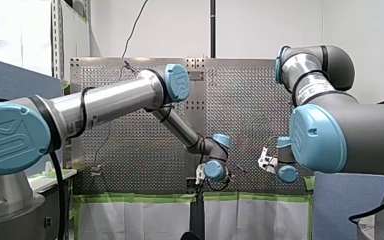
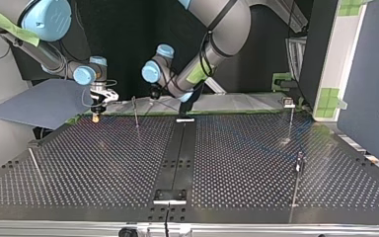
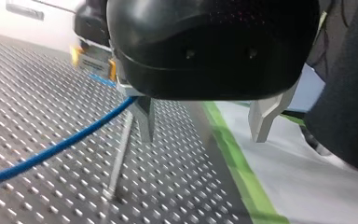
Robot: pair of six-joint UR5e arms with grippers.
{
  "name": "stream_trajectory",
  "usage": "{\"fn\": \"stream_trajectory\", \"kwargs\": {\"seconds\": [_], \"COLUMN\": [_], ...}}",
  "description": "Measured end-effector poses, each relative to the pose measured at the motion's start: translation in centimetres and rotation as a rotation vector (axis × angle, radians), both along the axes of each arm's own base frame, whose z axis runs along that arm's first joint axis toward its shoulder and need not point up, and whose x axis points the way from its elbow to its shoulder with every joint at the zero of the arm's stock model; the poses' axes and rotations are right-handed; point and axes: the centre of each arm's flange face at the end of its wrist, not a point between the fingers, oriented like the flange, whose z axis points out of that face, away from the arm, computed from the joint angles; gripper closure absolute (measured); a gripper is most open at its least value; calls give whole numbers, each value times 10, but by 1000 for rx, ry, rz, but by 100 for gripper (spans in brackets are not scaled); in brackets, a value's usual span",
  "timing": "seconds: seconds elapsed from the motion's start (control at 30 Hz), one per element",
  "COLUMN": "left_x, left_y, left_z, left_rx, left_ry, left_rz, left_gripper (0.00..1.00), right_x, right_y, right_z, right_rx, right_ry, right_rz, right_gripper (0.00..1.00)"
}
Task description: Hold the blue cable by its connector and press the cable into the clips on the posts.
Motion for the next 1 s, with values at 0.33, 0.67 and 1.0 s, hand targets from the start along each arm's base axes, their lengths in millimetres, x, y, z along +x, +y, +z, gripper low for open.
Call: {"fn": "stream_trajectory", "kwargs": {"seconds": [0.33,0.67,1.0], "left_x": [-25,-51,-56], "left_y": [-3,-24,-36], "left_z": [18,19,23], "left_rx": [0,-26,-87], "left_ry": [11,13,-22], "left_rz": [-20,-61,-59], "left_gripper": [0,0,0], "right_x": [4,6,6], "right_y": [2,3,4], "right_z": [-1,-3,-4], "right_rx": [10,14,16], "right_ry": [-15,-23,-28], "right_rz": [5,7,8], "right_gripper": [100,100,100]}}
